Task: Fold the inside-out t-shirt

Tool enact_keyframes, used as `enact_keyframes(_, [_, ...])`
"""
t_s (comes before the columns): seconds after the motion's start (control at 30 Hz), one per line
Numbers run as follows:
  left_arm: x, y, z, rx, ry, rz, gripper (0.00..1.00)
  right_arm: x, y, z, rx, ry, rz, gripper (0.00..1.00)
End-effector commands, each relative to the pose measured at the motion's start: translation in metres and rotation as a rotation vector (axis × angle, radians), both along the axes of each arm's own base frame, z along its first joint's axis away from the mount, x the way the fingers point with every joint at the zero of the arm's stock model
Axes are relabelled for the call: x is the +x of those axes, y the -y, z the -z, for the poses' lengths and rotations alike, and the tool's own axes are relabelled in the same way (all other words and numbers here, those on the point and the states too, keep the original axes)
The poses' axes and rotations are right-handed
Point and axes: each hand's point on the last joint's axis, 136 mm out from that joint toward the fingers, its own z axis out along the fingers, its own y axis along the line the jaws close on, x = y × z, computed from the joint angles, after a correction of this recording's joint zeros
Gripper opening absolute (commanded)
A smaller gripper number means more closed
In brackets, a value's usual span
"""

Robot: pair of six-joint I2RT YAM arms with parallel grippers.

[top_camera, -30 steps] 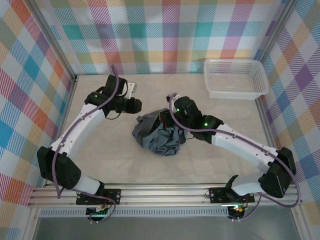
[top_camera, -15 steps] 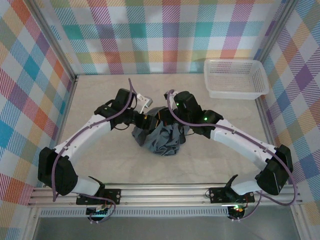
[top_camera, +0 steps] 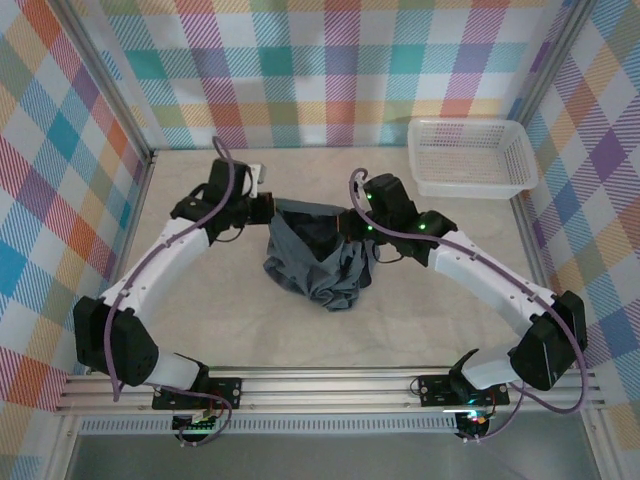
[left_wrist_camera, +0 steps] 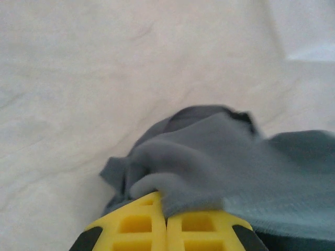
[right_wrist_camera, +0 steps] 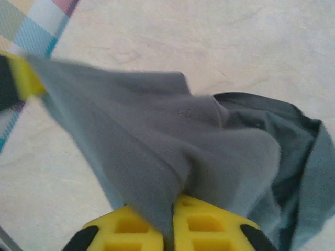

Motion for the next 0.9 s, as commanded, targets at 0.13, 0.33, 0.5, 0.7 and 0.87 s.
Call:
enact_keyframes(0.13, [0.002, -0.020, -0.015, 0.021, -0.049, -0.119, 0.00, -0.024, -0.003, 0.013, 0.077, -0.071, -0.088, 0.42])
enact_keyframes(0.33, [0.011, -0.098, 0.069, 0.185, -0.297, -0.438, 0.37, -0.033, 0.022, 0.070, 0.026, -0.163, 0.045, 0.46])
enact_keyframes(0.5, [0.006, -0.083, 0.049, 0.066, -0.272, -0.384, 0.58, -0.025, 0.007, 0.095, -0.041, -0.277, 0.016, 0.54])
enact_keyframes(0.7, [-0.028, 0.047, 0.056, 0.060, -0.314, -0.021, 0.68, -0.001, -0.007, 0.132, -0.087, -0.335, 0.048, 0.60])
enact_keyframes(0.87, [-0.030, 0.075, 0.105, 0.174, -0.341, -0.023, 0.86, 0.006, -0.001, 0.136, -0.109, -0.303, 0.068, 0.06])
